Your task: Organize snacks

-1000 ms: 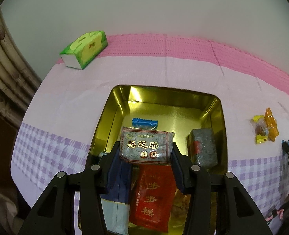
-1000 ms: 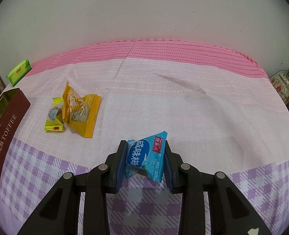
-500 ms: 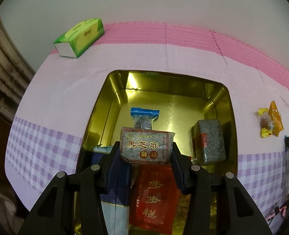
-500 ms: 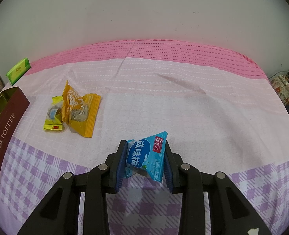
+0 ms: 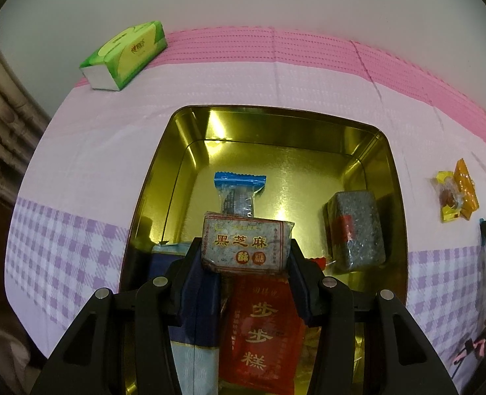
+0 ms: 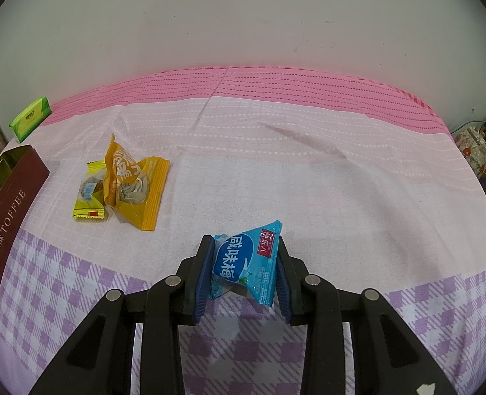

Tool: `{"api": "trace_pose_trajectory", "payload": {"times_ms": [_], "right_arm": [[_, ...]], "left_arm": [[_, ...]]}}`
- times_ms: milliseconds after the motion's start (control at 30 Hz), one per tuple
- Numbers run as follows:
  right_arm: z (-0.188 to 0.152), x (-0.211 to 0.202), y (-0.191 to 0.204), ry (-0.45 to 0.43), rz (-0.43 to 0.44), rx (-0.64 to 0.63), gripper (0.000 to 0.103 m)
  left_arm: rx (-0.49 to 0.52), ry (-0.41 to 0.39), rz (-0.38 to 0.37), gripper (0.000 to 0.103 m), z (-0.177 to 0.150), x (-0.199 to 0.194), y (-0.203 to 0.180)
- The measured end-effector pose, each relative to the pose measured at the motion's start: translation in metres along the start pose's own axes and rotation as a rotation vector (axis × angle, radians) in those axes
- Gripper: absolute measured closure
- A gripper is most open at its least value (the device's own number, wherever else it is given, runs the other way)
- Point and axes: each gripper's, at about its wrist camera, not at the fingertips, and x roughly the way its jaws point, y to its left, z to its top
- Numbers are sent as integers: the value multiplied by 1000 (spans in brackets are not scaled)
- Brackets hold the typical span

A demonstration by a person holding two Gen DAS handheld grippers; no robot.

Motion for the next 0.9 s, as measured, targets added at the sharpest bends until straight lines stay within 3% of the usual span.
{"api": "trace_pose_trajectory", "payload": {"times_ms": [700,900], "right_arm": [[3,1,-5,0,-7,-10,70],[4,2,-7,0,-5,-10,70]], "left_arm": [[22,-58,-28,47,-10,-32,0],[15,-95,9,47,-23,-49,5]]}}
